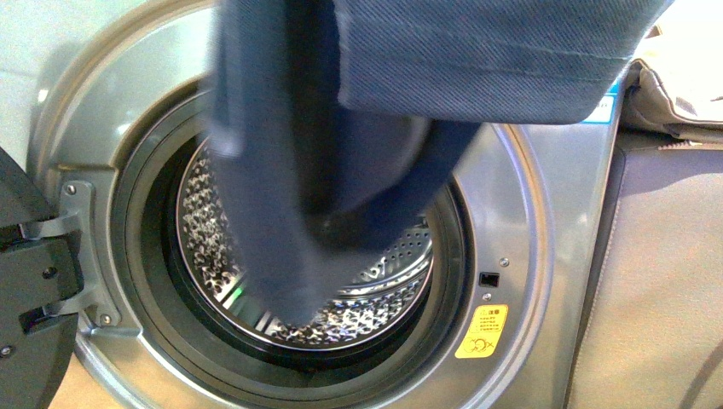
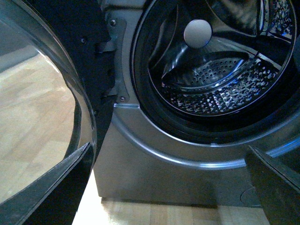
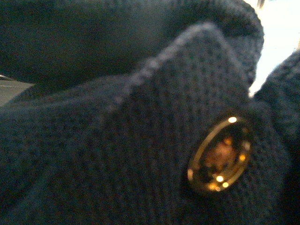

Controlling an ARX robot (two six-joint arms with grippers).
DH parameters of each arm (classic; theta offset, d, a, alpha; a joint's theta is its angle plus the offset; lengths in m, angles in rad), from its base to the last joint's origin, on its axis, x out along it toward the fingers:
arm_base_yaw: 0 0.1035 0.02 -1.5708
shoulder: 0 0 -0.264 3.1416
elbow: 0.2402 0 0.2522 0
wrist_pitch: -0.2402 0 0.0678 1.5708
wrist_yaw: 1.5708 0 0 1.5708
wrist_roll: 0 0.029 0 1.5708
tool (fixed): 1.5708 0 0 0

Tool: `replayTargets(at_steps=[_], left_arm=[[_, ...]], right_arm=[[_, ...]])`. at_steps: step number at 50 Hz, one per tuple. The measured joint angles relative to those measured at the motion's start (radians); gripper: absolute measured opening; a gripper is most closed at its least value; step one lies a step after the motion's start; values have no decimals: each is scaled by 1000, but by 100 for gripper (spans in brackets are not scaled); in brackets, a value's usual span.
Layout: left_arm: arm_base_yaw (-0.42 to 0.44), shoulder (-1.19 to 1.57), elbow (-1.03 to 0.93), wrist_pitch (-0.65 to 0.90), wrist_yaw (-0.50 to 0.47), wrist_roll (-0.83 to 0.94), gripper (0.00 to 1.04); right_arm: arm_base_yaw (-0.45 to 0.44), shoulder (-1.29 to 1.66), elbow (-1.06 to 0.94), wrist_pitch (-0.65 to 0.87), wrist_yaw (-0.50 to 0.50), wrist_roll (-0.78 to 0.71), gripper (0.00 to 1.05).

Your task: Put clothes into washing machine

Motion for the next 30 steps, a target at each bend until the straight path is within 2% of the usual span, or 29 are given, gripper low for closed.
replayTargets(at_steps=[29, 30], left_arm=[[0, 0, 0, 0, 0, 0, 98], [9, 2, -1, 7, 28, -12, 98]], right_arm=[[0, 0, 0, 0, 0, 0, 24], [0, 0, 0, 0, 0, 0, 24]])
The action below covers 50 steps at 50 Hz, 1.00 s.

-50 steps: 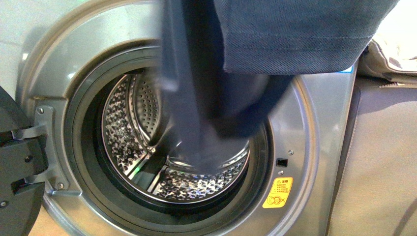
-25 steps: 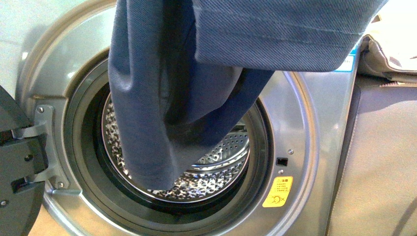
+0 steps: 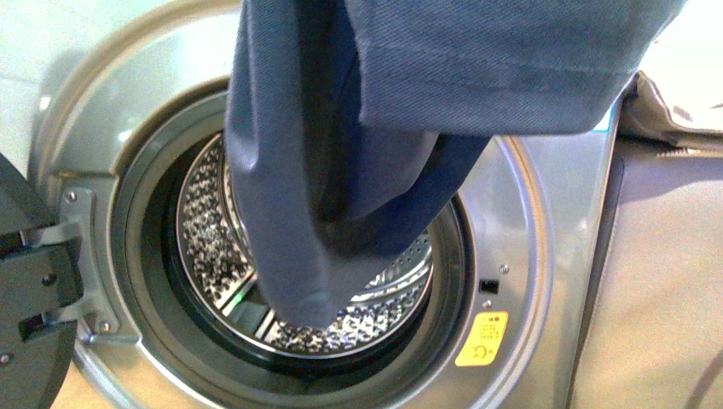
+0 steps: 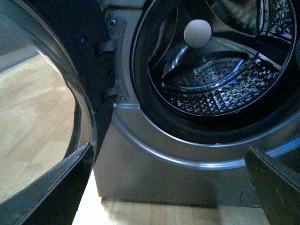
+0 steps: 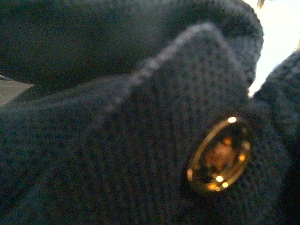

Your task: Put clothes into washing machine

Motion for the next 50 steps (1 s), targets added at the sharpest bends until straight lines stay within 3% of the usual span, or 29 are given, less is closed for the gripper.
replayTargets(at_steps=[3, 6, 11, 22, 50], left_arm=[[49, 18, -1, 65, 145, -41, 98], [132, 51, -1, 182, 359, -111, 98], [211, 150, 1, 333, 526, -177, 98], [246, 420, 106, 546, 584, -206, 98], [3, 786, 612, 637, 609, -175, 98]], right_arm=[[0, 0, 0, 0, 0, 0, 24], [0, 0, 0, 0, 0, 0, 24], [0, 0, -1, 0, -2, 0, 24], [0, 0, -1, 0, 0, 0, 24], [0, 0, -1, 0, 0, 0, 24]])
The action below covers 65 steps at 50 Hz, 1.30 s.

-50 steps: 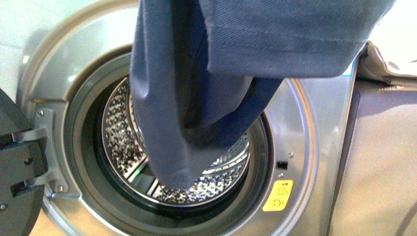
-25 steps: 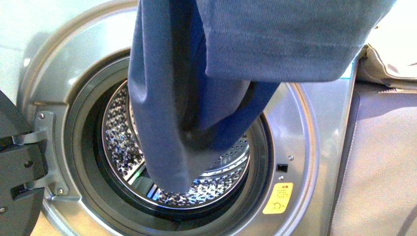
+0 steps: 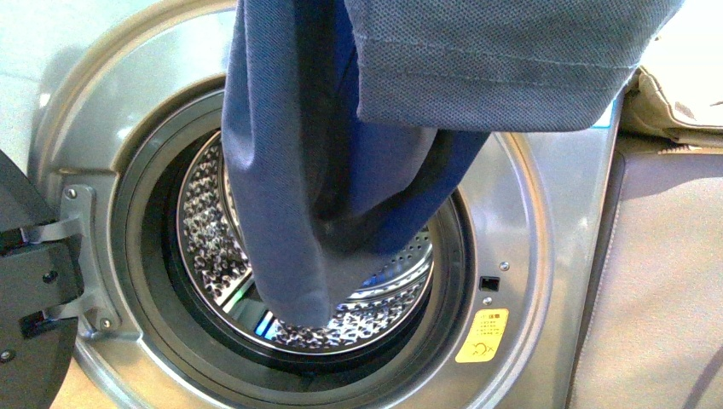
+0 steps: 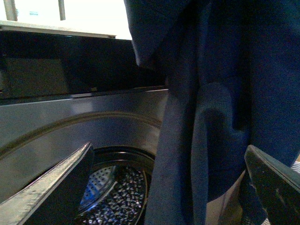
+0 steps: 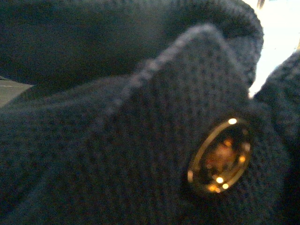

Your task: Put clothes into washing machine

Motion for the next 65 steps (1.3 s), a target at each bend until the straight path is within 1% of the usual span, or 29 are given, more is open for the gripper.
replayTargets(at_steps=[4, 9, 18, 34, 41, 45, 50, 53, 65], left_arm=[[-30, 30, 32, 13, 19, -5, 98], [-94, 90, 74, 32, 68, -21, 98], [-164, 168, 124, 45, 98, -23, 98], [-200, 293, 183, 219, 221, -143, 98], [-215, 319, 196, 256, 243, -188, 98], [-230, 328, 209, 240, 237, -189, 98], [-258, 337, 234, 181, 218, -173, 98], [-282, 344, 252, 145, 196, -153, 98], [-374, 365, 296, 82, 123, -90, 98]], right_arm=[[0, 0, 0, 0, 0, 0, 24], [0, 0, 0, 0, 0, 0, 24], [0, 0, 0, 0, 0, 0, 24], [0, 0, 0, 0, 0, 0, 24], [0, 0, 0, 0, 0, 0, 24], [0, 0, 0, 0, 0, 0, 24], [0, 0, 0, 0, 0, 0, 24], [0, 0, 0, 0, 0, 0, 24], [0, 0, 0, 0, 0, 0, 24]])
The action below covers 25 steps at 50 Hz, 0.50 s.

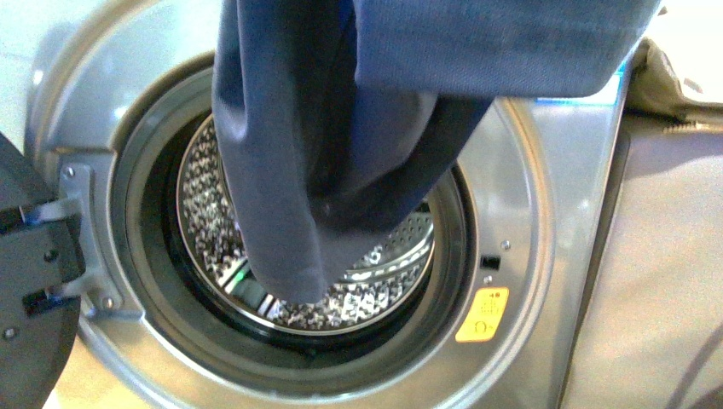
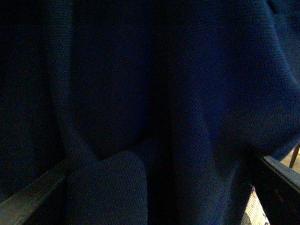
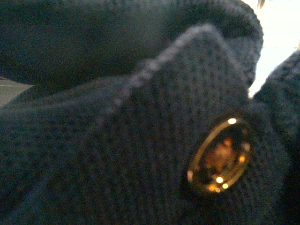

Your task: Put clothes into washing machine

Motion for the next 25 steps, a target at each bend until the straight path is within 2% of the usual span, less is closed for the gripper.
replayTargets(at_steps=[9, 15, 25], left_arm=[[-64, 22, 45, -41, -74, 45, 98], [-114, 53, 93, -51, -177, 64, 98], [-162, 90, 150, -65, -292, 69, 98]], right_arm=[[0, 0, 0, 0, 0, 0, 24], [0, 0, 0, 0, 0, 0, 24], [0, 0, 0, 0, 0, 0, 24]])
